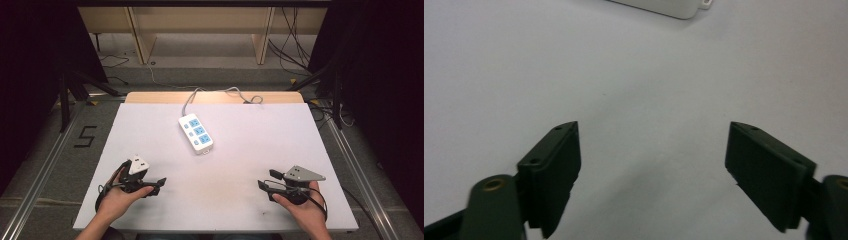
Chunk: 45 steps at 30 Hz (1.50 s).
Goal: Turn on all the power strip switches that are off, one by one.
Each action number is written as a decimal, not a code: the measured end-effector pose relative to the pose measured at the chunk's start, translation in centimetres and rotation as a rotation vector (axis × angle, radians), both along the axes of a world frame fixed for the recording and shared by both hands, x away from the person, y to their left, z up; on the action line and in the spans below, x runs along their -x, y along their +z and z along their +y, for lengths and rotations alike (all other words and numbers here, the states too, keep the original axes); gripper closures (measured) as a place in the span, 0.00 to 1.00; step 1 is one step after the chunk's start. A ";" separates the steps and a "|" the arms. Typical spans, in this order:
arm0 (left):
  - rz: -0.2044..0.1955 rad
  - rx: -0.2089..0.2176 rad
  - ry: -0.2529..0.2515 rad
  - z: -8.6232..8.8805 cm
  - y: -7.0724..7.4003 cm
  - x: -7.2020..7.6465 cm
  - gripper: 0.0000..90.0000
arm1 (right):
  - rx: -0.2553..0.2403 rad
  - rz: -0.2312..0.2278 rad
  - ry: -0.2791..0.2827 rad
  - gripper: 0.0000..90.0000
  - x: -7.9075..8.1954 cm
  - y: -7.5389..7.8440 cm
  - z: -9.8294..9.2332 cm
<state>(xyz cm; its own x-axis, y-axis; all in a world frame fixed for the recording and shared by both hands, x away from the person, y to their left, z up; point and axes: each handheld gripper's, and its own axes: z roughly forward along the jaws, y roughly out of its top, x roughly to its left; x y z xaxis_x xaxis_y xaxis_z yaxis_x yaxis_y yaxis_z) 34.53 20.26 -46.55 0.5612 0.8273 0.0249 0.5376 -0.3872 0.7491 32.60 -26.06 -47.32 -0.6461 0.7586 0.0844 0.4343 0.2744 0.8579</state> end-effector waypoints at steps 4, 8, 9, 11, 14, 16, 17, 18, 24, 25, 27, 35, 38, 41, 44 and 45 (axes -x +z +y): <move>0.011 0.014 0.022 0.2 0.2 -0.3 0.40 | -0.003 0.002 -0.002 0.43 0.0 0.0 -0.1; 0.012 -0.004 0.047 0.3 0.5 -0.3 0.65 | 0.001 0.001 -0.001 0.43 0.0 -0.1 0.0; 0.006 -0.016 0.057 0.4 0.6 -0.4 0.76 | 0.001 0.002 -0.001 0.43 0.0 0.0 0.0; -0.001 -0.031 0.057 0.4 0.7 -0.6 0.94 | 0.001 -0.003 -0.006 0.43 0.1 0.0 0.0; 0.001 -0.049 0.037 0.4 0.9 -1.0 0.99 | 0.004 -0.008 -0.003 0.42 0.1 0.1 0.0; 0.005 -0.052 0.033 0.3 0.9 -1.1 1.00 | 0.005 -0.010 -0.005 0.42 0.2 0.1 0.1; 0.007 -0.047 0.033 0.3 1.0 -1.3 0.99 | 0.006 -0.011 -0.005 0.42 0.2 0.1 0.1; 0.009 -0.043 0.027 0.2 1.0 -1.5 0.99 | 0.006 -0.011 -0.005 0.42 0.2 0.1 0.1; 0.031 -0.029 0.033 0.1 1.6 -3.3 1.00 | 0.011 -0.011 -0.001 0.42 0.2 0.0 0.2; 0.032 -0.028 0.034 0.1 1.7 -3.6 1.00 | 0.012 -0.010 -0.002 0.42 0.2 0.0 0.2; 0.034 -0.027 0.038 0.1 1.9 -4.1 1.00 | 0.013 -0.010 -0.002 0.42 0.2 0.0 0.2; 0.034 -0.035 0.051 -0.4 2.5 -5.9 1.00 | 0.011 -0.003 -0.003 0.41 0.2 0.0 0.2; 0.035 -0.049 0.047 -0.8 2.6 -6.4 1.00 | 0.011 -0.002 -0.002 0.41 0.2 0.0 0.2; 0.035 -0.046 0.049 -1.0 2.7 -6.8 1.00 | 0.012 -0.003 -0.002 0.41 0.2 0.0 0.2; 0.033 -0.048 0.050 -1.1 2.8 -7.4 1.00 | 0.010 -0.002 -0.003 0.41 0.2 -0.1 0.2; 0.032 -0.047 0.052 -1.2 2.9 -7.7 1.00 | 0.011 -0.002 -0.002 0.41 0.2 -0.1 0.2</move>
